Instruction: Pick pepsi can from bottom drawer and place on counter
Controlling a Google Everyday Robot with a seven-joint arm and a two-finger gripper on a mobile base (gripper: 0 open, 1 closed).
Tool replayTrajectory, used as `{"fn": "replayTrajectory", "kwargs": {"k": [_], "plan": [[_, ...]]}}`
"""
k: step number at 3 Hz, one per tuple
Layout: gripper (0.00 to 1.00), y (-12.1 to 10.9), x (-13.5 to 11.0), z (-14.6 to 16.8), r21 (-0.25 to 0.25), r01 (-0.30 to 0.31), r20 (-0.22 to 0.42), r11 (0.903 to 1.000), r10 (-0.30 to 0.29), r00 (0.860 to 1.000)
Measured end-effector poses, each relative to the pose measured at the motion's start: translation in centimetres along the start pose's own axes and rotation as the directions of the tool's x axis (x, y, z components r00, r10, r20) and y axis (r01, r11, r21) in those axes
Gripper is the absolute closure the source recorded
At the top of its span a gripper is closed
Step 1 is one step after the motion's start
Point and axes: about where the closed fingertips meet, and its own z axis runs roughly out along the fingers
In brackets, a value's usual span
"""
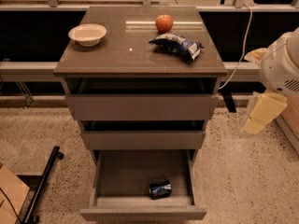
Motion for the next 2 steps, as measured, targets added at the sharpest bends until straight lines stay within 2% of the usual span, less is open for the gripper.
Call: {"fn": "replayTrajectory", "kwargs": {"k": [1, 2], "plan": [[0.0, 0.0, 0.0, 0.0, 0.0, 0.0, 0.0, 1.0, 0.0, 1.0], [0.0, 2.5, -1.6, 4.4, -0.095, 0.03, 0.05, 0.9951, -0.026, 0.998]]}}
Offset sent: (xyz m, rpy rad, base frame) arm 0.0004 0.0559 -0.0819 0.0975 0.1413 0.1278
